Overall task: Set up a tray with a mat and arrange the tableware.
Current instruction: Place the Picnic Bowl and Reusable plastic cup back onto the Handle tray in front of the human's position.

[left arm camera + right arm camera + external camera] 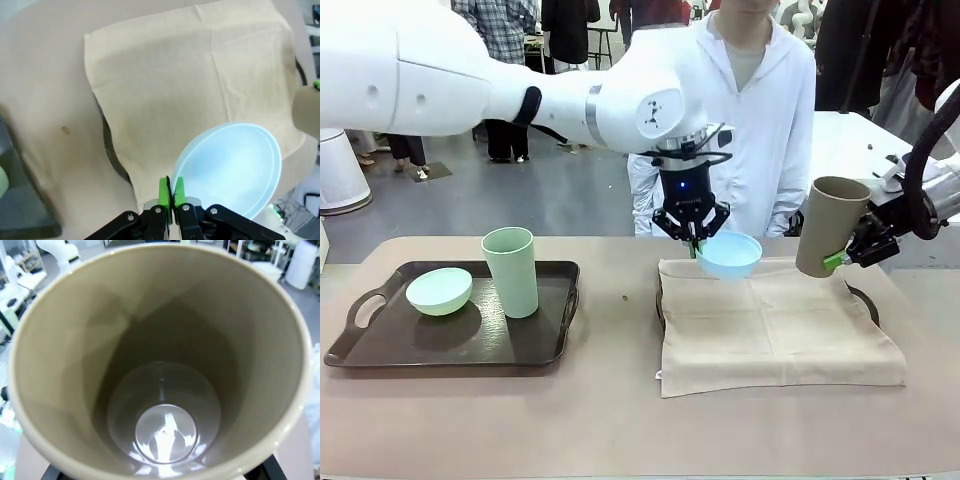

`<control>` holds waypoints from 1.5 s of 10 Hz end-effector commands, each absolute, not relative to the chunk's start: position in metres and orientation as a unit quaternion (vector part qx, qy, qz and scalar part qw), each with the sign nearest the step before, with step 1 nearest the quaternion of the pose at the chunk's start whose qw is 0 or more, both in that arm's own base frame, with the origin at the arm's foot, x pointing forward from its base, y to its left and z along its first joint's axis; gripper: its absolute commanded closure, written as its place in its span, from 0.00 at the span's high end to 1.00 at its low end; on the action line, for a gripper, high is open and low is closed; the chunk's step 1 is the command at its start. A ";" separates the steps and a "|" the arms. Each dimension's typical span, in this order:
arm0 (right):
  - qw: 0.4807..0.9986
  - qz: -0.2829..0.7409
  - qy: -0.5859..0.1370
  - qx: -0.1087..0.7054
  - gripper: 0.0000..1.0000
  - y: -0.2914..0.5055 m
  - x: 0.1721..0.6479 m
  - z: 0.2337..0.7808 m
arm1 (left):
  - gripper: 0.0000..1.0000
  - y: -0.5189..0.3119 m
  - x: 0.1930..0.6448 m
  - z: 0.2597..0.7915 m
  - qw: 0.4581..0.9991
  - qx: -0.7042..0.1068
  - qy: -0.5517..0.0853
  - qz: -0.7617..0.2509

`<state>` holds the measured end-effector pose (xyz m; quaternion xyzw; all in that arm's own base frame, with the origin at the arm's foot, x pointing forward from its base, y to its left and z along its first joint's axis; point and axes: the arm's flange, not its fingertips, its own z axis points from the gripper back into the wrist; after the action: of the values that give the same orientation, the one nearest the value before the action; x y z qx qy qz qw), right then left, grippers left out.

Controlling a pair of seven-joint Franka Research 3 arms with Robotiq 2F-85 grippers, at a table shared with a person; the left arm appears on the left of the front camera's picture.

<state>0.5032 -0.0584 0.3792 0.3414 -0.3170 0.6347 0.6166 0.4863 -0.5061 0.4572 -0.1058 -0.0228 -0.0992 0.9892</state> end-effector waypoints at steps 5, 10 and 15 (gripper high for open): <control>0.624 0.635 -0.309 0.336 0.79 -0.058 0.510 0.370 | 0.04 -0.509 0.489 0.440 0.991 -0.099 -0.013 -0.091; 0.616 0.642 -0.307 0.338 0.79 -0.066 0.515 0.347 | 0.04 -0.517 0.498 0.421 0.990 -0.083 -0.044 -0.104; 0.598 0.662 -0.289 0.347 0.79 -0.055 0.522 0.319 | 0.04 -0.520 0.513 0.400 0.985 -0.093 -0.064 -0.127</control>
<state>0.5144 -0.0535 0.3216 0.3478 -0.2939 0.6510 0.6073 0.5103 -0.5192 0.3994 -0.0909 -0.0510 -0.1194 0.9874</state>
